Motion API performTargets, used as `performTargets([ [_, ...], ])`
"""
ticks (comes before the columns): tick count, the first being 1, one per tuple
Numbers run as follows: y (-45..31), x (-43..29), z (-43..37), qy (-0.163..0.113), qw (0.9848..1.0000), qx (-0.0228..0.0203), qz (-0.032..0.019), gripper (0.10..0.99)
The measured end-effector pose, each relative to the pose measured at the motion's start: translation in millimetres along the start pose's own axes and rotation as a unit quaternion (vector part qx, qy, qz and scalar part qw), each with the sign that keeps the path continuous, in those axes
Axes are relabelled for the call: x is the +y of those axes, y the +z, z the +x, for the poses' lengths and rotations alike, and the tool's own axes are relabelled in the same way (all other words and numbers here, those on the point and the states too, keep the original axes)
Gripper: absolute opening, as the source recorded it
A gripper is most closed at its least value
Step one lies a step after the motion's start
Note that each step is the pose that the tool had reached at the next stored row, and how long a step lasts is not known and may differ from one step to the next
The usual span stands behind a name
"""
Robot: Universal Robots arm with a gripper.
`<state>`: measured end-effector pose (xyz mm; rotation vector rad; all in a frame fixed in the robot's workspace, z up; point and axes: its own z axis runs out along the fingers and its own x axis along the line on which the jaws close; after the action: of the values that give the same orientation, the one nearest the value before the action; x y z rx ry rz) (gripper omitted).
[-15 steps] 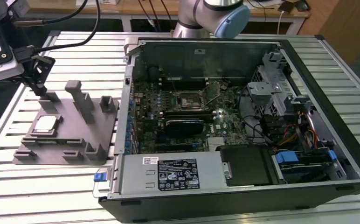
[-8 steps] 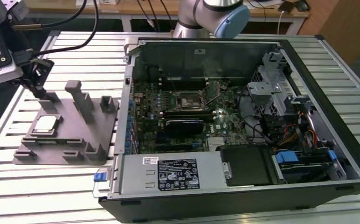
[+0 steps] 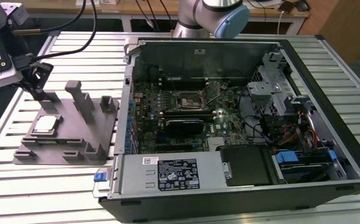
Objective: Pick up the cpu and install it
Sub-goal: 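Pick up the cpu and move it towards the insertion slot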
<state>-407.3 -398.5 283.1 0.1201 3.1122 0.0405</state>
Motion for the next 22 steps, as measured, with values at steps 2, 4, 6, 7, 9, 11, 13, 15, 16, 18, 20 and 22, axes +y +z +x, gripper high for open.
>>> performTargets([
  [2,2.2,-0.2,1.0,0.0,1.0,0.0,0.0,0.106],
  [4,4.1,-0.4,2.0,0.0,1.0,0.0001,0.0,0.106],
  [6,6.3,-0.5,2.9,0.0,1.0,0.0001,0.0,0.106],
  [7,7.4,-0.6,3.4,0.0,1.0,0.0001,0.0,0.106],
  [9,9.4,-0.8,4.4,0.0,1.0,0.0001,0.0,0.106],
  [11,11.4,-1.0,5.3,0.0,1.0,0.0002,0.0,0.106],
  [13,13.2,-1.1,6.0,0.0,1.0,0.0003,0.0,0.106],
  [15,14.9,-1.2,6.8,0.0,1.0,0.0003,0.0,0.106],
  [16,15.8,-1.3,7.1,0.0,1.0,0.0003,0.0,0.106],
  [18,17.5,-1.4,7.7,0.0,1.0,0.0004,0.0,0.106],
  [20,19.1,-1.5,8.4,0.0,1.0,0.0004,0.0001,0.106],
  [22,20.9,-1.7,9.1,0.0,1.0,0.0004,0.0,0.106],
])
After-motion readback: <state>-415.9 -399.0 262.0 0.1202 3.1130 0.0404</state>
